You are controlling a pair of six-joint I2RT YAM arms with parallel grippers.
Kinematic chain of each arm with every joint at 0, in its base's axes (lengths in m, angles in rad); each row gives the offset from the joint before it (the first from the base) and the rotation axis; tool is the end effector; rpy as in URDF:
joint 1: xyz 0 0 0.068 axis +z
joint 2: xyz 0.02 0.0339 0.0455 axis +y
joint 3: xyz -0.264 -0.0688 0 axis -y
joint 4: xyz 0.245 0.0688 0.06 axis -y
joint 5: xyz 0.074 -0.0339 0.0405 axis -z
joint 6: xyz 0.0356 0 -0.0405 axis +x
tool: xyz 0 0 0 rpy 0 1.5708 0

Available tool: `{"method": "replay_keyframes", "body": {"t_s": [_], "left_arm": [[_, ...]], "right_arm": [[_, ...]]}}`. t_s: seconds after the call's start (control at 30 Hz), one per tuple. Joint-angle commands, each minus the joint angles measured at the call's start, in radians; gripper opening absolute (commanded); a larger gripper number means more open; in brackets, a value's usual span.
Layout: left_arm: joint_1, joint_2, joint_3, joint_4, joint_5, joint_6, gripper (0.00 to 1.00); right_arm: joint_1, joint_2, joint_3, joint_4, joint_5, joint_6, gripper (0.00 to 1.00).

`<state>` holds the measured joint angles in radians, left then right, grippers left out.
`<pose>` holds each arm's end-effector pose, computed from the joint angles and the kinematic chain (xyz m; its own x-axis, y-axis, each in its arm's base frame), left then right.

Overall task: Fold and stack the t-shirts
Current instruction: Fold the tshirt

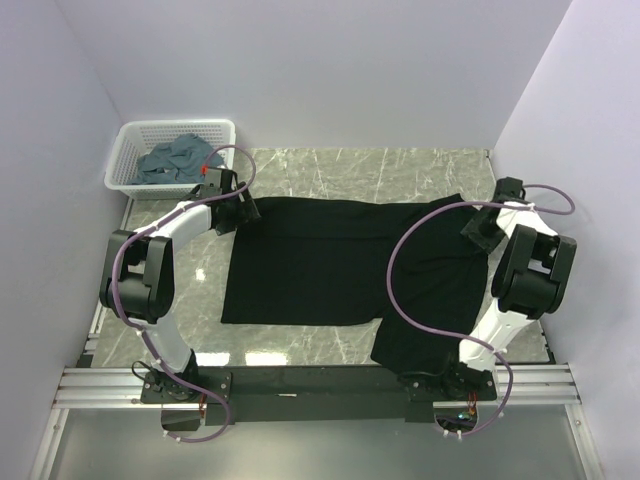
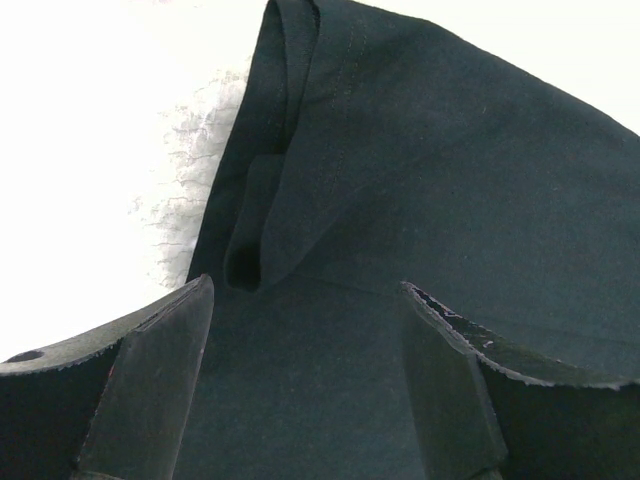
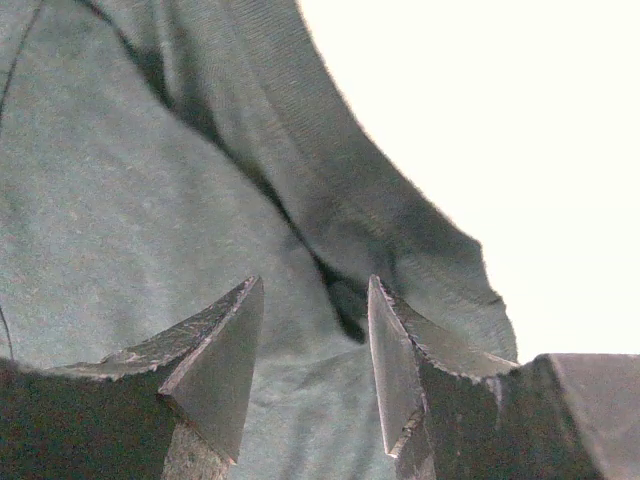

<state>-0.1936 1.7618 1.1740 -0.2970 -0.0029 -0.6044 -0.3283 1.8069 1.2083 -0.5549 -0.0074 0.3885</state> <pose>0.3697 -0.0724 0.2020 -0.7331 -0.4354 -0.5225 -0.2747 0.8924 -0.3581 0.3431 -0.1166 0.1815 -0.6798 0.6317 -0.3725 0.6236 0.7653 0.1598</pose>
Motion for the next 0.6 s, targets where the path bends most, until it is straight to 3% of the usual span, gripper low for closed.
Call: {"method": "replay_keyframes", "body": {"t_s": [0.0,0.33,0.57], "left_arm": [[-0.006,-0.048,0.029,0.019,0.014,0.014,0.79],[-0.006,-0.047,0.032,0.018,0.018,0.015,0.79],[-0.004,-0.044,0.032,0.016,0.021,0.015,0.79]], "right_arm": [[-0.040,-0.043,-0.018,0.059,-0.098,-0.029,0.53],[-0.057,0.006,-0.013,0.070,-0.239,-0.080,0.52],[-0.057,0.035,-0.020,0.047,-0.226,-0.077,0.52]]}}
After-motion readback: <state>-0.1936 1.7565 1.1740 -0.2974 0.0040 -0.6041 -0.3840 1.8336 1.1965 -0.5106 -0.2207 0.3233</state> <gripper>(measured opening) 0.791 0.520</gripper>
